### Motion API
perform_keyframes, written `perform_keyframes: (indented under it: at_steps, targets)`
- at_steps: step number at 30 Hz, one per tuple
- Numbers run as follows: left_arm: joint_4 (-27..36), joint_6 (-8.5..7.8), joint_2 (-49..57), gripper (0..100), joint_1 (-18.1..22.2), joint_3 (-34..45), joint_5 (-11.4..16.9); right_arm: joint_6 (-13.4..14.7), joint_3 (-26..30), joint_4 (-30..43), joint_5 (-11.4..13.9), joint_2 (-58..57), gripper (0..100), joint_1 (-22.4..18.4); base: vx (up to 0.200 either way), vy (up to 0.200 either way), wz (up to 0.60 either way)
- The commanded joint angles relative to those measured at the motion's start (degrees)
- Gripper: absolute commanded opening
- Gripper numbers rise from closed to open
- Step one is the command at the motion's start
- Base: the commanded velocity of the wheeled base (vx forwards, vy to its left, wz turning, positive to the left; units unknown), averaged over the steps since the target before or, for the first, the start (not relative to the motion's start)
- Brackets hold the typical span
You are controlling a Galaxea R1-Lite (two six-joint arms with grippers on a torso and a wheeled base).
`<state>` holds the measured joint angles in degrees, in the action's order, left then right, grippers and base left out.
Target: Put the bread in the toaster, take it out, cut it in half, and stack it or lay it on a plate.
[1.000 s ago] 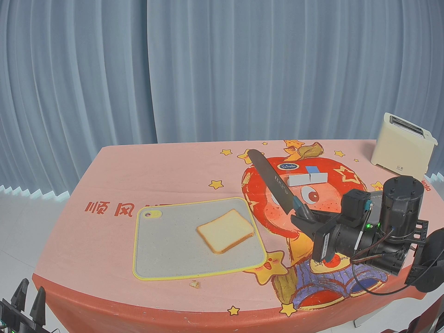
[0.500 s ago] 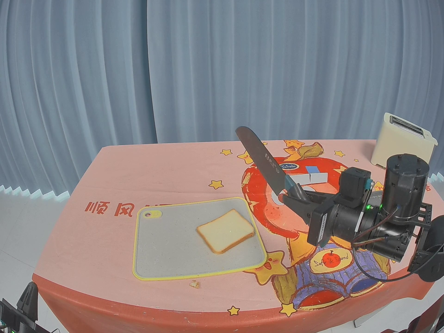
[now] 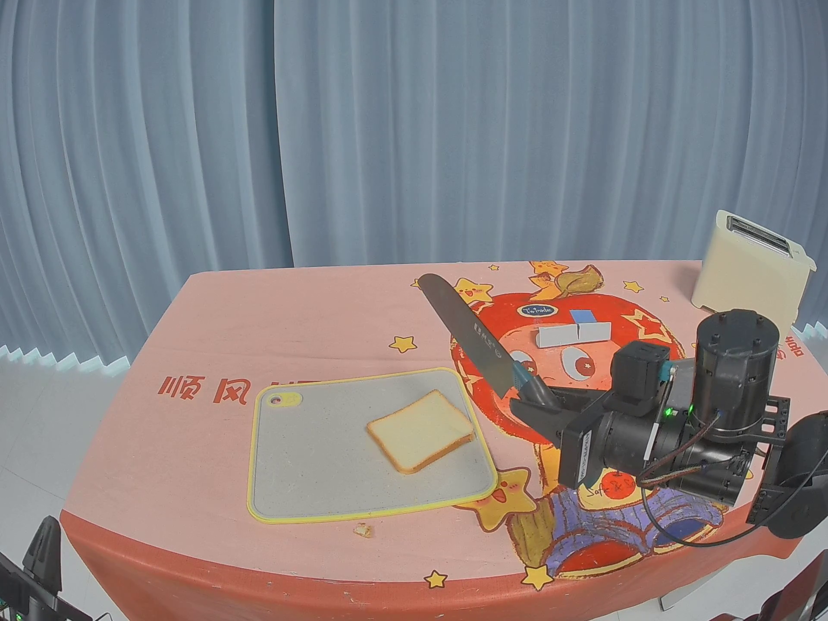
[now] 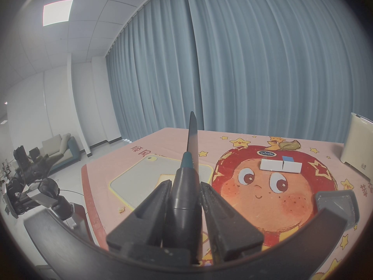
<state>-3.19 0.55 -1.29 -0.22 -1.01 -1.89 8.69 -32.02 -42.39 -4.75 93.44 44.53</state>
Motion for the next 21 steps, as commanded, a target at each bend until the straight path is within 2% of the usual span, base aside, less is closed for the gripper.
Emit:
perform_keyframes:
  at_steps: [1,7,11,16,19,21]
  targets:
    - [-7.3,-0.28,0.0,0,0.0,1.0,-0.4,0.0,0.6,-0.2,0.0,0.4,0,0.8,0.0,0.0,0.0]
    - [-10.2,-0.11,0.0,0,0.0,1.0,0.5,0.0,0.8,-0.4,0.0,0.4,0,1.3,0.0,0.0,0.0]
    - [-13.0,-0.2,-0.6,0,0.1,0.4,3.2,-0.1,1.5,-0.5,-0.1,0.2,0,2.0,0.0,0.0,0.0]
    - [-14.5,-0.46,-5.3,0,0.1,0.0,4.4,-0.1,1.7,-0.6,-0.1,0.2,0,2.1,0.0,0.0,0.0]
    - [-18.4,-0.72,-11.2,0,0.1,0.0,7.0,-0.1,1.8,-0.5,-0.1,0.6,0,2.2,0.0,0.0,0.0]
    - [-19.6,-0.9,-12.6,0,0.1,0.0,7.3,-0.1,1.9,-0.4,-0.2,0.6,0,2.3,0.0,0.0,0.0]
